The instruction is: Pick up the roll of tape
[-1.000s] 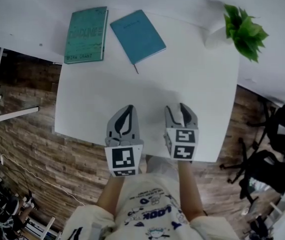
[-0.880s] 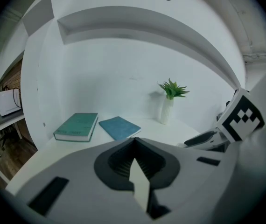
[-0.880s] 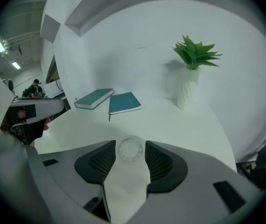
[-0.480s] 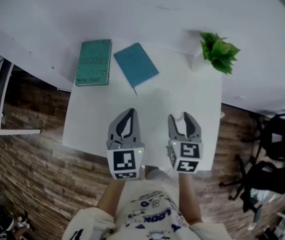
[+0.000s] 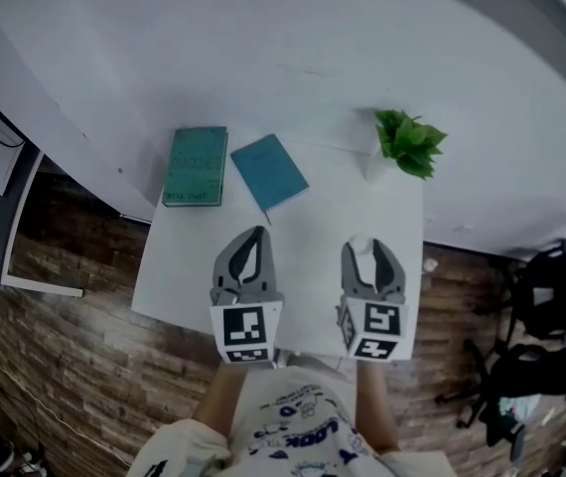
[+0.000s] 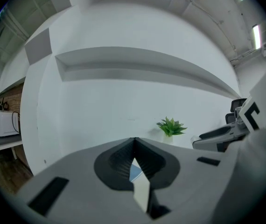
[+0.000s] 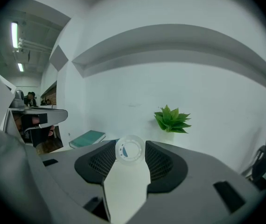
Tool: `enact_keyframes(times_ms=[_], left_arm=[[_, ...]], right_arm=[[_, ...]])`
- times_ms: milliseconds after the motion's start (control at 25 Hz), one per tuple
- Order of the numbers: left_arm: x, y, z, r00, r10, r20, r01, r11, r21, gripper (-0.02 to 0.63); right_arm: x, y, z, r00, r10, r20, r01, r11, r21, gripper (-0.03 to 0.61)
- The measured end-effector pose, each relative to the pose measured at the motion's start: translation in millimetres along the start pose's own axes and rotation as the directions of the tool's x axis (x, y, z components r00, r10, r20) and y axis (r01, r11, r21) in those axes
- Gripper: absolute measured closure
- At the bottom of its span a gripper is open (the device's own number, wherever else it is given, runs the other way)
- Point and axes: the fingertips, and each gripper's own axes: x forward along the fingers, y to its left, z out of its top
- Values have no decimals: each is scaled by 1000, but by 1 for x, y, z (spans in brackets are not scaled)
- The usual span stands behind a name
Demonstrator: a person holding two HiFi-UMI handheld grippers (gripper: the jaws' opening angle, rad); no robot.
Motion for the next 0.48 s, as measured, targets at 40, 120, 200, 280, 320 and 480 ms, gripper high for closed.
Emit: enact_keyframes(times_ms=[40, 120, 200, 280, 320, 480], left_arm=[[-1, 0, 4, 1000, 1, 11, -1, 1000, 1, 612], [-3, -1, 13, 999, 1, 32, 0, 1000, -13, 612], [-6, -4, 21, 999, -4, 52, 5, 1000, -18, 612], [-6, -4, 24, 998, -12, 64, 11, 1000, 10, 612], [-6, -4, 26, 998, -14, 68, 13, 1000, 17, 612], [-8, -6, 32, 996, -14, 84, 14, 1000, 2, 612]], right_arm=[[-2, -1, 6, 1000, -3, 20, 3, 1000, -1, 383], [-8, -2, 16, 999, -11, 47, 11, 1000, -6, 383], [-11, -5, 22, 997, -19, 79, 20, 1000, -3, 383], [-13, -5, 31, 994, -18, 110, 19, 1000, -6, 383], [-15, -5, 34, 994, -17, 111, 19, 1000, -15, 383], [-26, -9, 45, 990, -32, 138, 37, 999, -37, 383]])
